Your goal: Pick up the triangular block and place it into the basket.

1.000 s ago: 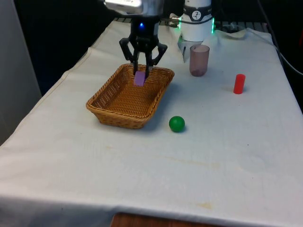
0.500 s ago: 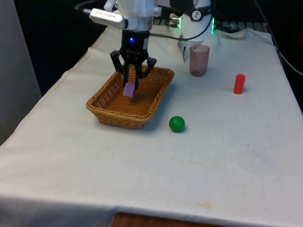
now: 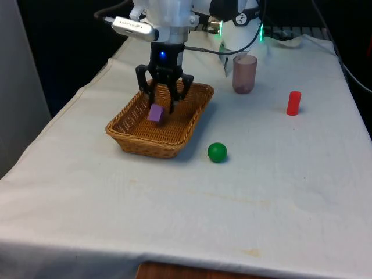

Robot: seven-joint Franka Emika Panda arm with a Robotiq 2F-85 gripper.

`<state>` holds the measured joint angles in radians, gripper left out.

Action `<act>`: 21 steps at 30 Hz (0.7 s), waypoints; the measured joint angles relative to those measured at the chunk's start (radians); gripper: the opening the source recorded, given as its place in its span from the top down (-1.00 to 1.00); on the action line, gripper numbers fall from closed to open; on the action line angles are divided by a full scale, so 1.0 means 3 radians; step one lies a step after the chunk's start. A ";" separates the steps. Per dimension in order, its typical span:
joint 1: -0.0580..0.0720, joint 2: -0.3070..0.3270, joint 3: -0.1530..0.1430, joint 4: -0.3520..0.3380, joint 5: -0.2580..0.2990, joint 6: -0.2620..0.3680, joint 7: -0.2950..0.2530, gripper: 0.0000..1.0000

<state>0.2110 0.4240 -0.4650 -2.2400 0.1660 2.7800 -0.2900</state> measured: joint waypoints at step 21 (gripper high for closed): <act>0.0020 -0.0077 0.0030 -0.0007 0.0007 -0.0017 0.0060 -1.00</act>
<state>0.2170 0.4010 -0.4560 -2.2420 0.1680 2.7750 -0.2720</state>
